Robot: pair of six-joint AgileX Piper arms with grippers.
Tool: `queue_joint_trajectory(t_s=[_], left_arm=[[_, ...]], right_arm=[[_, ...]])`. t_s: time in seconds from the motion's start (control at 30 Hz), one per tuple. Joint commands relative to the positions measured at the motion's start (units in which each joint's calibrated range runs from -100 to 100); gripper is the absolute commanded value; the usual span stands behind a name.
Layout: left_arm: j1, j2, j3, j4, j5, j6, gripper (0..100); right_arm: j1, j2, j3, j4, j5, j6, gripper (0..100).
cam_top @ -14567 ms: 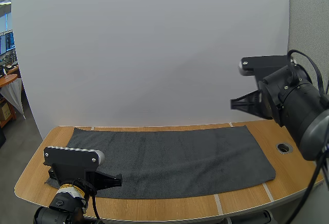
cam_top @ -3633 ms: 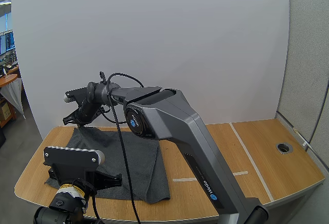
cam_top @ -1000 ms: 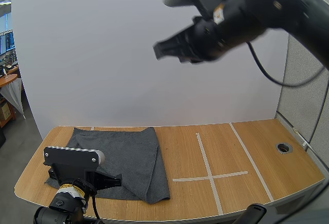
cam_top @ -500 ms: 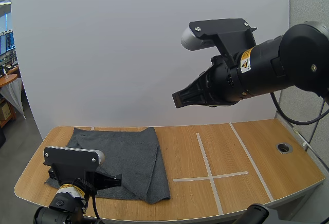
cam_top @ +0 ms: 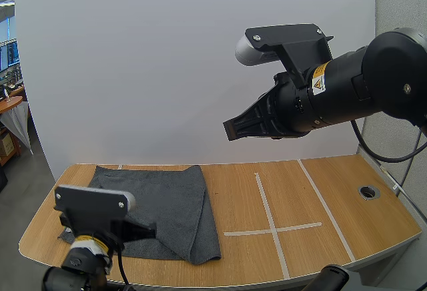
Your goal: Fold the towel
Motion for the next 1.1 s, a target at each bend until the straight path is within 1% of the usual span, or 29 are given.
queue_joint_trajectory(t_s=[0.0, 0.13, 0.23, 0.43, 0.6, 0.7, 0.83, 0.93, 1.07], left_arm=[[-0.30, -0.26, -7.86, -0.24, 5.38, -1.90, 0], [-0.30, -0.26, -12.85, 1.36, 8.44, -1.47, 0], [-0.30, -0.26, -14.08, 2.86, 8.61, 0.20, 0], [-0.30, -0.26, -14.52, 3.40, 8.56, 2.48, 0], [-0.30, -0.26, -17.39, 3.42, 11.72, 3.04, 0], [-0.30, 0.58, -19.90, 2.71, 16.36, 4.32, 0], [-0.30, 10.91, -23.96, -4.18, 26.15, 9.46, 0], [-0.30, 22.63, -28.97, -10.94, 33.37, 13.64, 0], [-0.30, 34.29, -34.77, -17.76, 35.21, 19.58, 0]], right_arm=[[-0.22, -0.64, -0.09, -0.34, -1.02, -0.31, 0], [-0.22, -0.64, -0.09, -0.34, -1.02, -0.31, 0], [-0.22, -0.64, -0.09, -0.34, -1.02, -0.31, 0], [-0.22, -0.64, -0.09, -0.34, -1.02, -0.31, 0], [-0.22, -0.64, -0.09, -0.34, -1.02, -0.31, 0], [-0.22, -0.64, -0.09, -0.34, -1.02, -0.31, 0], [-0.22, -0.64, -0.09, -0.34, -1.02, -0.31, 0], [-0.22, -0.64, -0.09, -0.34, -1.02, -0.31, 0], [-0.22, -0.64, -0.09, -0.34, -1.02, -0.31, 0]])
